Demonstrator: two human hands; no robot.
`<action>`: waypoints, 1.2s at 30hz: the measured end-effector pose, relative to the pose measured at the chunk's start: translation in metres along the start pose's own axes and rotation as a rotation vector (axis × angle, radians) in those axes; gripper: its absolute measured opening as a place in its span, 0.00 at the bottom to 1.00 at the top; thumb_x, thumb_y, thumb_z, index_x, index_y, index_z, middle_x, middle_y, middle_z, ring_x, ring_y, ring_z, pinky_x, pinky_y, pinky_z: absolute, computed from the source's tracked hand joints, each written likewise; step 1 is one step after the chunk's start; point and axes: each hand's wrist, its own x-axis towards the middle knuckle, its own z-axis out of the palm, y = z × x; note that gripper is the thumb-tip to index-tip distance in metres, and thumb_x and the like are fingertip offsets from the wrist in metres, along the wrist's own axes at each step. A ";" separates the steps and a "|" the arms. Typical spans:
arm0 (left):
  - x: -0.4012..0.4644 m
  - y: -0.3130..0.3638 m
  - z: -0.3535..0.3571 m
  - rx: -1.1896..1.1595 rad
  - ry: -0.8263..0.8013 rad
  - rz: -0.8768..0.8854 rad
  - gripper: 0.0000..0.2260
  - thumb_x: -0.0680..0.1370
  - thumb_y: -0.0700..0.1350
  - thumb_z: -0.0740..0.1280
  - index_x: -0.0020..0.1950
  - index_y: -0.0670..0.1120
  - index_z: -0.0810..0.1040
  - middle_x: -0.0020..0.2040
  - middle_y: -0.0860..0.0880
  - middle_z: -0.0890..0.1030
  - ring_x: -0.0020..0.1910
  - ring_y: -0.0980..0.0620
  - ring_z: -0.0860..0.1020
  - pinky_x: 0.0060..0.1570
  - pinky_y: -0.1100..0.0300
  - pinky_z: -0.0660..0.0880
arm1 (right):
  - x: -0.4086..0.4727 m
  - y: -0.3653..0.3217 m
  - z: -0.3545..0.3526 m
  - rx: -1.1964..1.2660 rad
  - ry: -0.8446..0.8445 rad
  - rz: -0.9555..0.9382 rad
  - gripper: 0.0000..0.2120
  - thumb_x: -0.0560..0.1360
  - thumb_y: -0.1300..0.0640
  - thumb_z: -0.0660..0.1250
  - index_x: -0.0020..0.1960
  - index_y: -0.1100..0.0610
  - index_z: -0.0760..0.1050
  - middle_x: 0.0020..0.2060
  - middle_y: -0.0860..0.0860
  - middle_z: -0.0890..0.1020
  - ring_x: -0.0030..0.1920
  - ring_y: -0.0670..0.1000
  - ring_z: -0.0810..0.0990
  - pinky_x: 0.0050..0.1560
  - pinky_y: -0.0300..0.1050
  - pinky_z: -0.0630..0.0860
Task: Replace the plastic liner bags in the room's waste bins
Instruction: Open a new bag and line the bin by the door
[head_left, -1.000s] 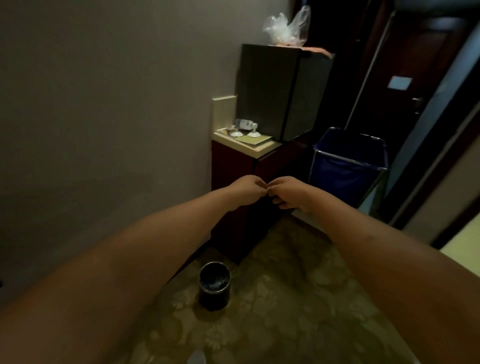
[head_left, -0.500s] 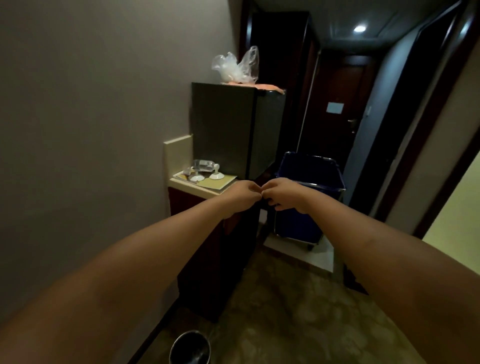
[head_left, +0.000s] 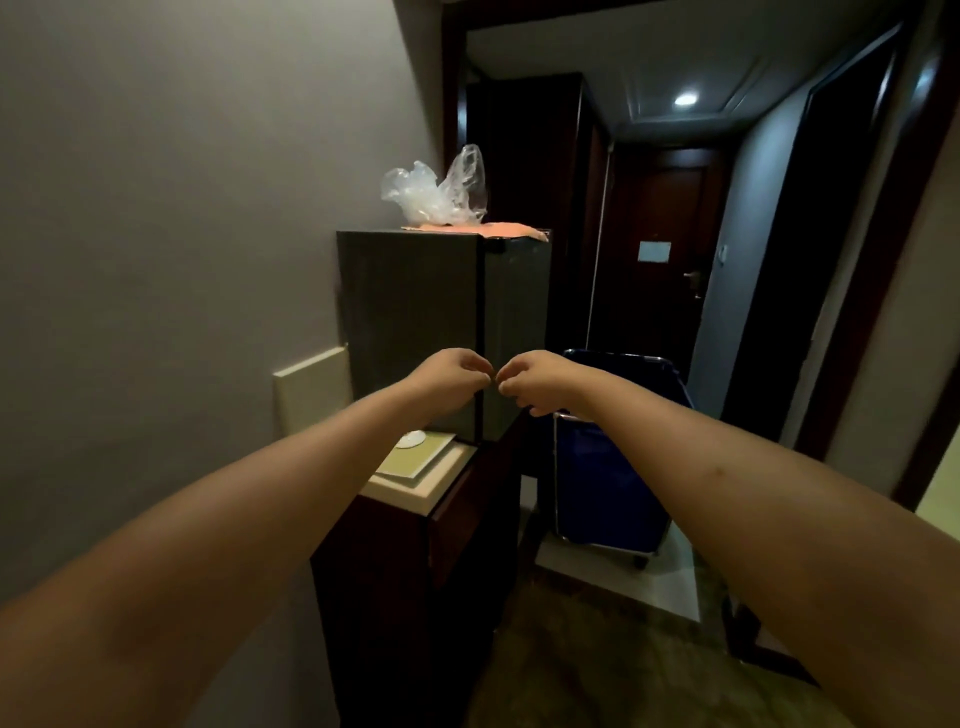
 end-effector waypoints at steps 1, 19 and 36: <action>0.016 0.002 -0.001 0.020 0.013 0.006 0.15 0.81 0.45 0.66 0.67 0.48 0.78 0.59 0.52 0.80 0.55 0.56 0.77 0.47 0.63 0.75 | 0.013 0.004 -0.010 -0.024 0.002 -0.022 0.16 0.80 0.55 0.64 0.68 0.52 0.75 0.57 0.51 0.79 0.56 0.51 0.79 0.55 0.48 0.80; 0.264 0.098 0.004 0.231 0.245 0.012 0.14 0.80 0.45 0.67 0.66 0.49 0.78 0.56 0.51 0.80 0.51 0.55 0.80 0.45 0.64 0.77 | 0.221 0.052 -0.221 -0.078 0.104 -0.372 0.14 0.79 0.55 0.65 0.65 0.51 0.77 0.56 0.57 0.81 0.56 0.56 0.81 0.57 0.53 0.81; 0.414 0.045 -0.098 0.341 0.466 -0.070 0.18 0.77 0.39 0.65 0.67 0.45 0.79 0.63 0.47 0.80 0.57 0.51 0.80 0.52 0.61 0.77 | 0.416 0.008 -0.238 -0.036 0.181 -0.526 0.16 0.76 0.60 0.68 0.63 0.54 0.79 0.59 0.53 0.81 0.53 0.50 0.81 0.48 0.41 0.79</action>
